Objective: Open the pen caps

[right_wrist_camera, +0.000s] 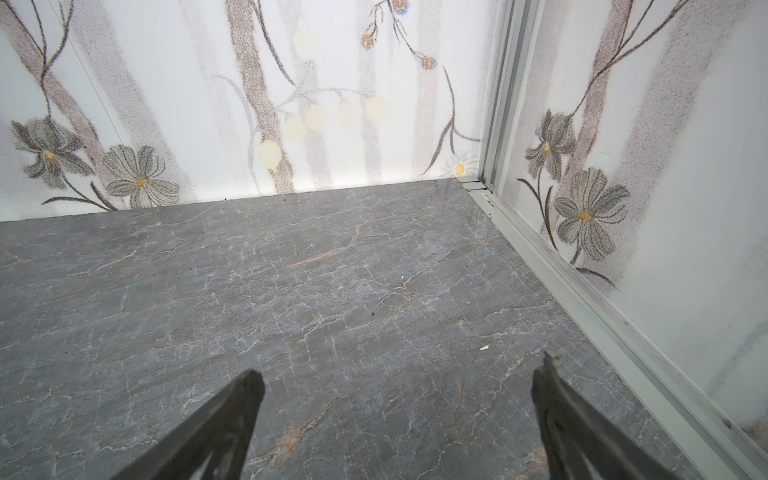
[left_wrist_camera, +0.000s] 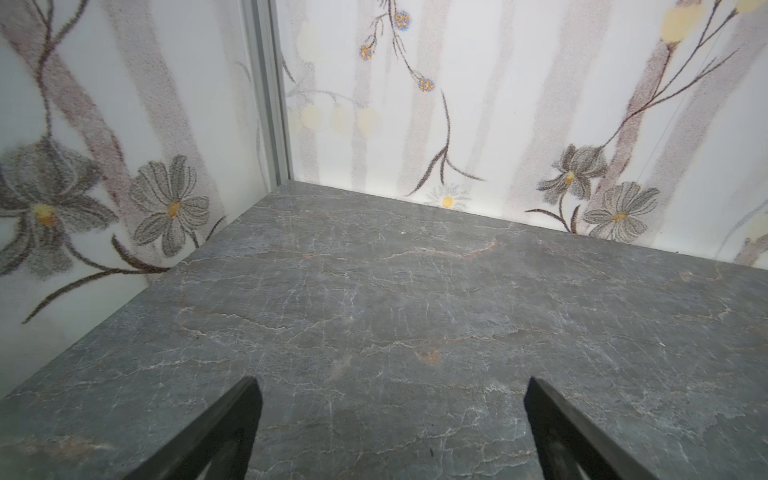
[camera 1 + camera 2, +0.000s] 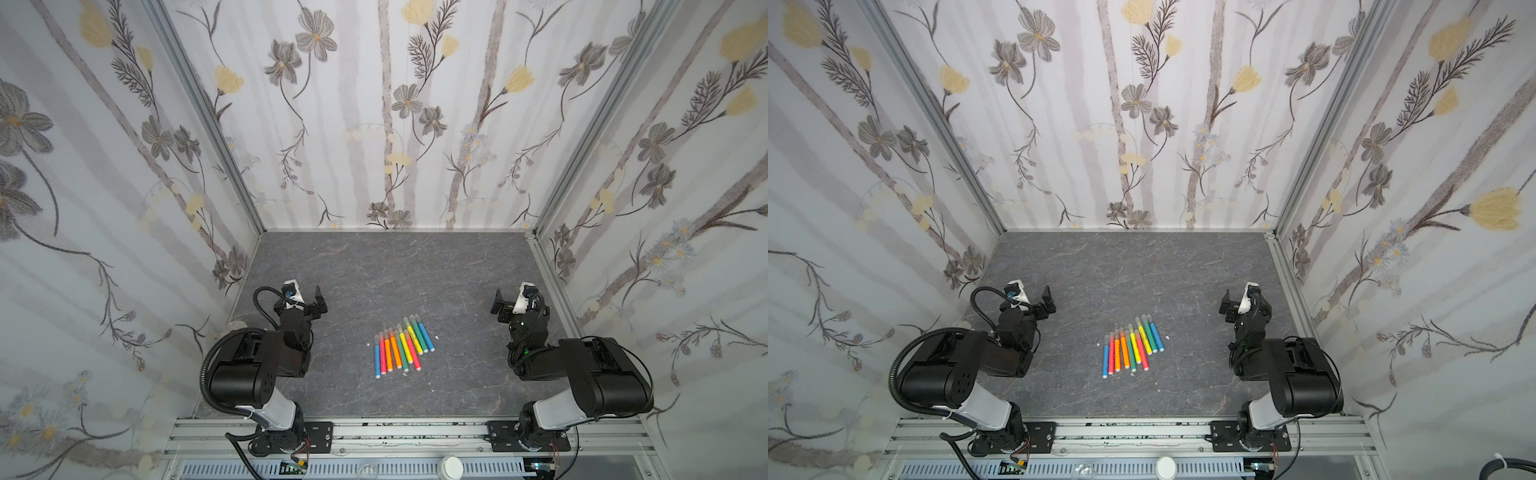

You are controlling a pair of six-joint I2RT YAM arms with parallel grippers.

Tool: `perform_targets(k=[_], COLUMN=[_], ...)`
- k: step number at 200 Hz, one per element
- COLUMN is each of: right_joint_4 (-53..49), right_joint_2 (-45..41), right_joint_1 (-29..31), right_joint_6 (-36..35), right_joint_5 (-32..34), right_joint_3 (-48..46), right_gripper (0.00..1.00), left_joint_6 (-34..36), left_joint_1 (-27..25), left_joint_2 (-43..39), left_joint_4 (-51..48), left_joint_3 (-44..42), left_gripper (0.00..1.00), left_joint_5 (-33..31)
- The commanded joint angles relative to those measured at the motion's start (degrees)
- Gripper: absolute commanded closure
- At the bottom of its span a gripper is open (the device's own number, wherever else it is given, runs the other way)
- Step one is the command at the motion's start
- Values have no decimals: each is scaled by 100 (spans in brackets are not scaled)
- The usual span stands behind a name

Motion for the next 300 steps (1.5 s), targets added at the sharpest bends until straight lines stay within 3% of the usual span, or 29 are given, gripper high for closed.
perform_targets(k=[1,17,32,52,83,104,126,142,178,219,300], right_joint_4=[-686,-1651,-2035,-2801,-3845,-5204,-6534,-7393,-8825,-9017,-8748], right_joint_2=[-762,-1622,-2256,-3020,-3651,-3174,-2505,-1874,-373,503,1085], right_joint_1=[221,293,253,198,-47,183,1046,1662,2647,3050,3585], right_joint_6=[-168,258,878,2177,2706,2511,2007,1791,1456,1492,1745], right_joint_5=[774,962,443,452,-809,-1361,-854,-515,-353,-464,-1006], right_joint_3=[220,482,543,585,777,1613,2455,3076,4356,4655,4501], right_gripper=[0,0,0,0,0,0,1,0,21,47,50], left_joint_6=[-181,-326,-657,-1226,-2201,-2615,-2755,-2925,-2937,-2812,-2752], left_joint_1=[-20,-31,-29,-27,-29,-29,-29,-43,-49,-56,-136], left_joint_2=[-726,-1336,-1982,-2654,-3079,-3292,-3529,-3572,-3226,-2807,-2343], left_joint_4=[-517,-1190,-1838,-2758,-3630,-4272,-4205,-4388,-4955,-5635,-5767], left_joint_3=[64,191,254,374,588,846,828,911,1259,1500,1673], left_gripper=[0,0,0,0,0,0,0,0,0,0,0], left_joint_5=[-660,-679,-554,-271,-196,121,749,864,1346,1410,1535])
